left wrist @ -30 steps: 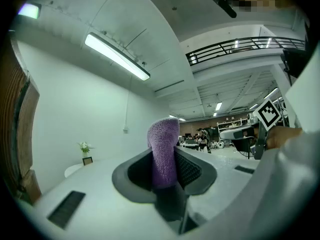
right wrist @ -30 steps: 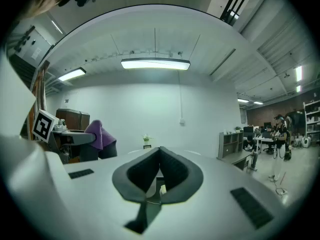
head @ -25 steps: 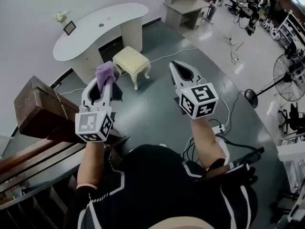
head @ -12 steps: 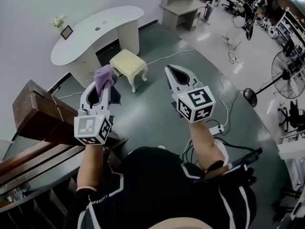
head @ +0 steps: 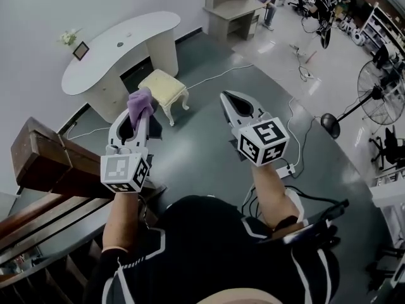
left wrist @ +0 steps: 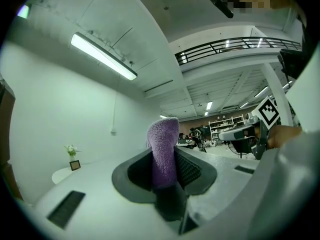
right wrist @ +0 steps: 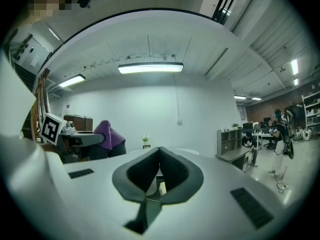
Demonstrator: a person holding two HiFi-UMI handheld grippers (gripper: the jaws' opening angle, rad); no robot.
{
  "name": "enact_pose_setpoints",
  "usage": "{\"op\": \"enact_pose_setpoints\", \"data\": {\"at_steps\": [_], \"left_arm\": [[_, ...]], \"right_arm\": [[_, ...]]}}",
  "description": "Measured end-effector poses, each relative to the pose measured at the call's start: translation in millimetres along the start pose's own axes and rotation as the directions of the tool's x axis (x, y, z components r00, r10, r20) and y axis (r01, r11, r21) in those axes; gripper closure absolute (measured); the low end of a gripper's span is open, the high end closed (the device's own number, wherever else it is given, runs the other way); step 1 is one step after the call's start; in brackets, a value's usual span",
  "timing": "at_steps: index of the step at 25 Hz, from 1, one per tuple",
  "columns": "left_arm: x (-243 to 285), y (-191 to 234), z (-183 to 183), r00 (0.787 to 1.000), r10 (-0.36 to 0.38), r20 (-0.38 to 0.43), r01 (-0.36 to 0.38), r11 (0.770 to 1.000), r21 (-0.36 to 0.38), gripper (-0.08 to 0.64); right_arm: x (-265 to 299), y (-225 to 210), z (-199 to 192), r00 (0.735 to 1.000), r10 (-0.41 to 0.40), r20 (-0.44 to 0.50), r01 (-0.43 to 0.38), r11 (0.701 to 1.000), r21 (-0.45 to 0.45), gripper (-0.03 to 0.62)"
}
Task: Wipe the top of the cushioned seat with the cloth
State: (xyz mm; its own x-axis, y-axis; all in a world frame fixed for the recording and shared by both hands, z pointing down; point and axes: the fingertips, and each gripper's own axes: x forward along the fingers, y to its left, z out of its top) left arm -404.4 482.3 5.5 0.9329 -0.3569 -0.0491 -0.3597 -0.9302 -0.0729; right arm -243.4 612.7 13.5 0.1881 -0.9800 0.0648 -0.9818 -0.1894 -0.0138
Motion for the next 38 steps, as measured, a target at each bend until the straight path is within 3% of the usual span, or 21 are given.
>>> {"op": "enact_pose_setpoints", "data": {"at_steps": [10,16,21,31,38], "left_arm": [[37,-51,0,1.000,0.004,-0.010,-0.004,0.999,0.035,0.466],[58,-52,-5,0.998,0.025,-0.049,-0.023,0.999,0.040,0.466],[82,-28,-9,0.998,0.046,-0.043,-0.043,0.997,0.060,0.466],[161,34,-32,0.999,0.045,-0.006,-0.045,0.999,0.000,0.466],[221,110,-37,0.998,0.070,0.006,-0.070,0.998,-0.002,0.466]], "right_arm": [[-31,-64,-6,1.000,-0.005,0.012,0.005,1.000,0.004,0.588],[-18,-83,-9,0.999,0.026,0.020,-0.026,1.000,0.013,0.588],[15,-102,-12,1.000,0.009,0.028,-0.010,1.000,0.026,0.588],[107,-136,-14,0.999,-0.016,-0.033,0.015,0.999,-0.031,0.588],[208,-154,-7,1.000,0.005,-0.026,-0.005,1.000,-0.006,0.588]]}}
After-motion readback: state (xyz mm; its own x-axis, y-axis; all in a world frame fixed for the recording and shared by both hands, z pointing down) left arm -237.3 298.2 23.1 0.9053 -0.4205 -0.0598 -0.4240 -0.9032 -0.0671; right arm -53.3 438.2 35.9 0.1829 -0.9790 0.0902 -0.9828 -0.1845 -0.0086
